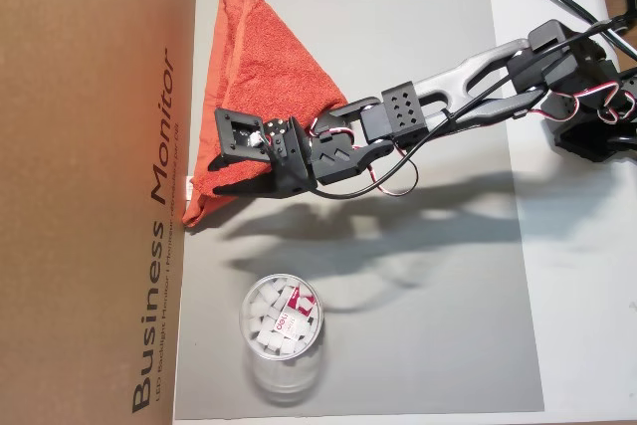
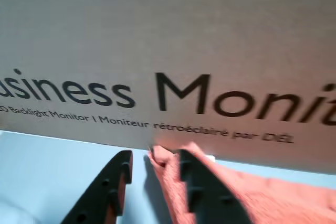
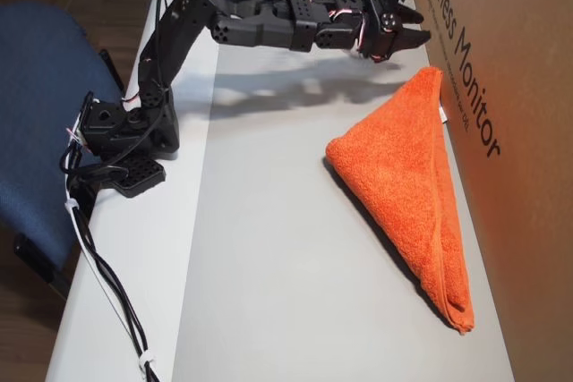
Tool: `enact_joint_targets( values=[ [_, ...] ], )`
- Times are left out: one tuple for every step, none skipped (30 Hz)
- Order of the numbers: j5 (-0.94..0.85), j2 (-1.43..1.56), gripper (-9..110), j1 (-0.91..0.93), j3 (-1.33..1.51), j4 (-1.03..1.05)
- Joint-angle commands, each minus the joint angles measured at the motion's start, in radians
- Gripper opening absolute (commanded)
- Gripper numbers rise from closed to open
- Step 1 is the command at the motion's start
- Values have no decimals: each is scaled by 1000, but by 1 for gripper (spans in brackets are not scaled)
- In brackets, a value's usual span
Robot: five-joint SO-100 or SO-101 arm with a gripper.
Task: Fold the blanket.
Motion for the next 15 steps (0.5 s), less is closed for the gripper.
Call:
enact_joint_targets(
  values=[
    [-12, 178, 0, 15, 43, 57],
    [-12, 207, 0, 17, 71, 74],
    [-14, 235, 0, 25, 95, 91],
    [-20, 261, 0, 31, 121, 109],
    [-28, 287, 0, 37, 146, 129],
    [-35, 314, 0, 38, 169, 150],
    [-40, 342, 0, 41, 189, 175],
    [-41, 370, 0, 51, 209, 199],
    [-44, 396, 0, 55, 225, 224],
    [-41, 422, 0, 60, 244, 250],
    [-35, 446, 0, 61, 261, 278],
    [-34, 472, 0, 71, 278, 307],
    [-34, 497, 0, 81, 293, 337],
    [-32, 520, 0, 89, 307, 370],
    [-31, 541, 0, 97, 322, 402]
  ],
)
